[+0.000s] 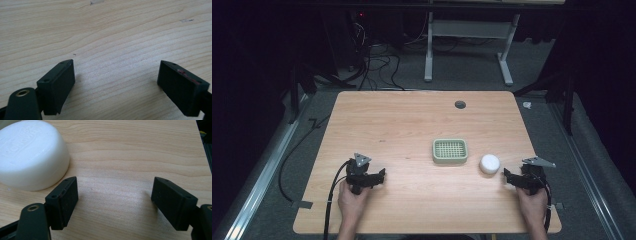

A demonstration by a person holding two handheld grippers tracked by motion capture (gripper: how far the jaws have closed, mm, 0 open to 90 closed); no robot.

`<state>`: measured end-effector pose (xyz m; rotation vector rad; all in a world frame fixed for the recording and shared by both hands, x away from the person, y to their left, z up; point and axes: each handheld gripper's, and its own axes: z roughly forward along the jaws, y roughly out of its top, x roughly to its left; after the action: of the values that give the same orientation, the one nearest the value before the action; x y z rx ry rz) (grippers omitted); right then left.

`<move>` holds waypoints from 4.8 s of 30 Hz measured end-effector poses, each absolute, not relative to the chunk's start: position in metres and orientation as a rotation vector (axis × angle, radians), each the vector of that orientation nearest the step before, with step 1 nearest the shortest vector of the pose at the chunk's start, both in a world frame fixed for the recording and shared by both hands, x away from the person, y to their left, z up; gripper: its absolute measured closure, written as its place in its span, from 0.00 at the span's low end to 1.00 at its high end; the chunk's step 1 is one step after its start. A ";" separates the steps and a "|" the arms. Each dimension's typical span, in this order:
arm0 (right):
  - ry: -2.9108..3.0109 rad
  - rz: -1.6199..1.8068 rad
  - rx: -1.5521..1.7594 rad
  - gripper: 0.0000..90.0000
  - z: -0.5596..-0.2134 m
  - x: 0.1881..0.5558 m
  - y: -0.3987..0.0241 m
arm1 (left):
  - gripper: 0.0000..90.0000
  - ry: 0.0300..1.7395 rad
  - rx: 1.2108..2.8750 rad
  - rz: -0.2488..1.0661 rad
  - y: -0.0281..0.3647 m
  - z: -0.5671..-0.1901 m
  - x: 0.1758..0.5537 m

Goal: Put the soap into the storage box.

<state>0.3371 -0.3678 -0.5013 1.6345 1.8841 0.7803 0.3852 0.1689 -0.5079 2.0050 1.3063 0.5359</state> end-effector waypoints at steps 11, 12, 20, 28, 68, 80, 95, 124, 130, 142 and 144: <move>1.889 0.776 1.631 0.25 -0.501 0.337 -0.368 | 0.17 1.307 2.005 0.536 0.169 -0.508 0.385; 1.889 0.776 1.631 0.25 -0.501 0.337 -0.368 | 0.17 1.307 2.005 0.536 0.169 -0.508 0.385; 1.888 0.779 1.631 0.25 -0.501 0.337 -0.368 | 0.17 1.308 2.004 0.536 0.169 -0.508 0.385; 1.897 0.812 1.632 0.25 -0.501 0.336 -0.368 | 0.17 1.308 2.004 0.536 0.169 -0.508 0.385; 1.973 0.988 1.499 0.16 -0.484 0.317 -0.323 | 0.17 1.309 2.004 0.536 0.169 -0.508 0.385; 1.991 0.975 1.486 0.15 -0.480 0.337 -0.312 | 0.17 1.309 2.004 0.536 0.169 -0.508 0.385; 2.005 0.953 1.496 0.15 -0.484 0.354 -0.308 | 0.17 1.309 2.004 0.536 0.169 -0.508 0.385; 2.041 0.889 1.506 0.27 -0.496 0.365 -0.302 | 0.17 1.309 2.004 0.537 0.169 -0.508 0.385; 2.041 0.893 1.509 0.27 -0.496 0.365 -0.303 | 0.17 1.309 2.005 0.537 0.169 -0.508 0.385; 2.052 0.898 1.520 0.27 -0.493 0.364 -0.303 | 0.17 1.309 2.004 0.536 0.169 -0.508 0.385; 2.050 0.900 1.517 0.27 -0.492 0.364 -0.304 | 0.17 1.309 2.004 0.536 0.169 -0.508 0.385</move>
<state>0.3638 -0.3038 -0.4923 1.5172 2.0502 0.8998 0.3853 0.1688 -0.5078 2.0043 1.3090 0.5364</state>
